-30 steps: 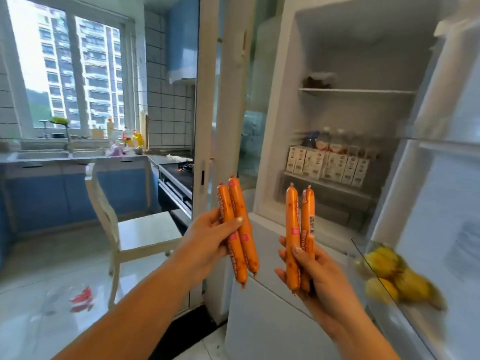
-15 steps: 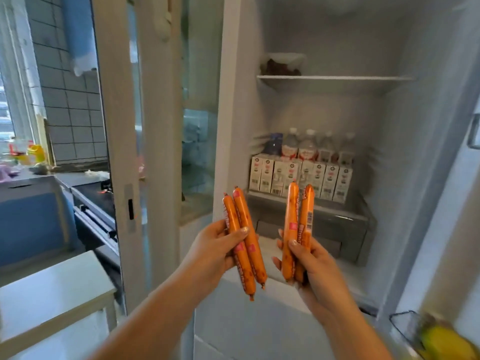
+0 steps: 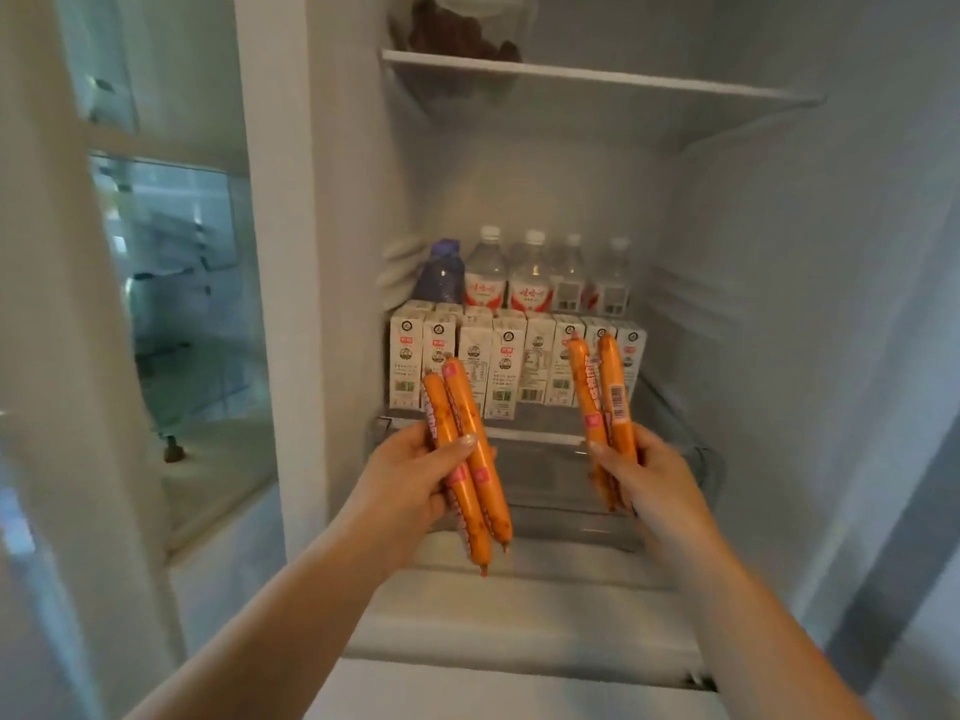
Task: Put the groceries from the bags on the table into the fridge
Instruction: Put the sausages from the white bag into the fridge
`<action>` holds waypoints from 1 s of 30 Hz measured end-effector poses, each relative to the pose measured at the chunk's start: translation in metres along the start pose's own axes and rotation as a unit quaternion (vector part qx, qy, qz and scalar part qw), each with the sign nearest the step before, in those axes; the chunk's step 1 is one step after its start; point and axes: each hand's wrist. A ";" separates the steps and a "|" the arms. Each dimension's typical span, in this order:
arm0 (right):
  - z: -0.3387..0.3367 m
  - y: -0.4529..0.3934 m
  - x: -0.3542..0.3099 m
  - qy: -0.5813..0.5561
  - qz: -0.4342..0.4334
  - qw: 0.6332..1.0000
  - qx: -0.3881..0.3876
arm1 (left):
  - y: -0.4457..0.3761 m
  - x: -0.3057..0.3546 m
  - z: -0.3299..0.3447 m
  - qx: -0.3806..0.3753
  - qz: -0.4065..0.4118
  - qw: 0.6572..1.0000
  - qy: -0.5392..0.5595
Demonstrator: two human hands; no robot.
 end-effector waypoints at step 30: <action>0.002 -0.171 0.025 0.462 -0.421 0.770 -0.127 | -0.101 -0.018 0.018 -0.052 -0.045 0.997 0.041</action>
Point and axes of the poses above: each hand's wrist, its own y-axis away from the middle knuckle, its own z-axis out of the palm, x = y × z, and after that the axes turned 13 degrees about x, right-handed
